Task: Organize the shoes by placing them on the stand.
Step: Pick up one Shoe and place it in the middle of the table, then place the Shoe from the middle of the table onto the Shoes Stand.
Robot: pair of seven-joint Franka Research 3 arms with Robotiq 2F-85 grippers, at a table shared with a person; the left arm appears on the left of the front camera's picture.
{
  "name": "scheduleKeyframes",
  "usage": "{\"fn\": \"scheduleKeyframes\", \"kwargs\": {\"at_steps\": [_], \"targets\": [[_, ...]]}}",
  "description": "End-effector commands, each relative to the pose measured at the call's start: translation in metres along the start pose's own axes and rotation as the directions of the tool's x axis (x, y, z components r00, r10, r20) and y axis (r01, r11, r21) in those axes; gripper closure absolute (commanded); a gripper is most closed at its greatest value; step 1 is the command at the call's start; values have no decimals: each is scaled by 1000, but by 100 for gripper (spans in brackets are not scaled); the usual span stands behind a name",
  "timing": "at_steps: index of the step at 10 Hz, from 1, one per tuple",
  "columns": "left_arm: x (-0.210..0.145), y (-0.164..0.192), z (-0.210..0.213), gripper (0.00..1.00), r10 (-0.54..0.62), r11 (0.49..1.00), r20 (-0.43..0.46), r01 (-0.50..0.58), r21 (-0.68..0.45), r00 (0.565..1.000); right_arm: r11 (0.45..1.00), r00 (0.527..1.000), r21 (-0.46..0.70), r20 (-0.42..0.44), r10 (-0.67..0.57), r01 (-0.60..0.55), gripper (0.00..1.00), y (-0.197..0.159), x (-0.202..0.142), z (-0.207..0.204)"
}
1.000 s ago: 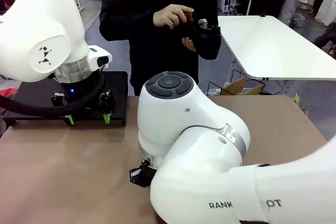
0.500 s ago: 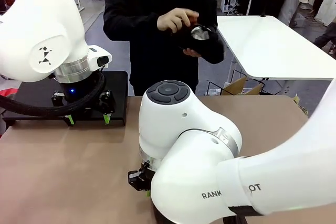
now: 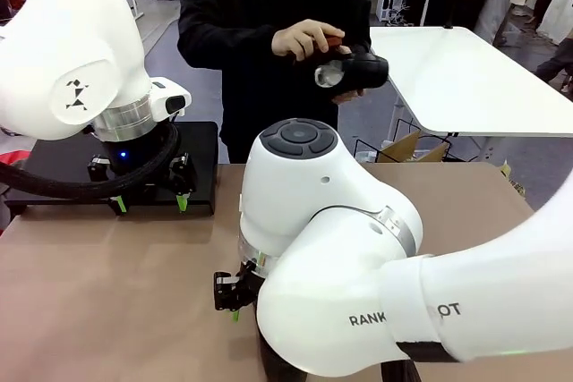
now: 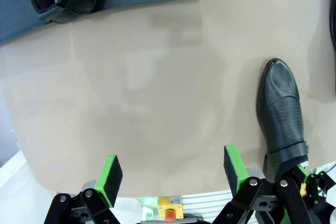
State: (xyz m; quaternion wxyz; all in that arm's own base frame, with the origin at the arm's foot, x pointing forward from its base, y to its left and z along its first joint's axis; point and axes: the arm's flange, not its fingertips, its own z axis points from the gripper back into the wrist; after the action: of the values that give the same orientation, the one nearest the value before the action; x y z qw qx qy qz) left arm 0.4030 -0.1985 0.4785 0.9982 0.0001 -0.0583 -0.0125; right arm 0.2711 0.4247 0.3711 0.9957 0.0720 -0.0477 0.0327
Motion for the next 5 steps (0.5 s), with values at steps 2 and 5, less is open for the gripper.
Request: {"fn": "scheduleKeyframes", "kwargs": {"at_steps": [2,5], "targets": [[-1,3,1,0,1,1000,2,-1,4,1000,1000,1000,-14,16,7,-7,0,-1,2,-6],[-1,3,1,0,1,1000,2,-1,4,1000,1000,1000,-14,16,7,-7,0,-1,2,-6]]}}
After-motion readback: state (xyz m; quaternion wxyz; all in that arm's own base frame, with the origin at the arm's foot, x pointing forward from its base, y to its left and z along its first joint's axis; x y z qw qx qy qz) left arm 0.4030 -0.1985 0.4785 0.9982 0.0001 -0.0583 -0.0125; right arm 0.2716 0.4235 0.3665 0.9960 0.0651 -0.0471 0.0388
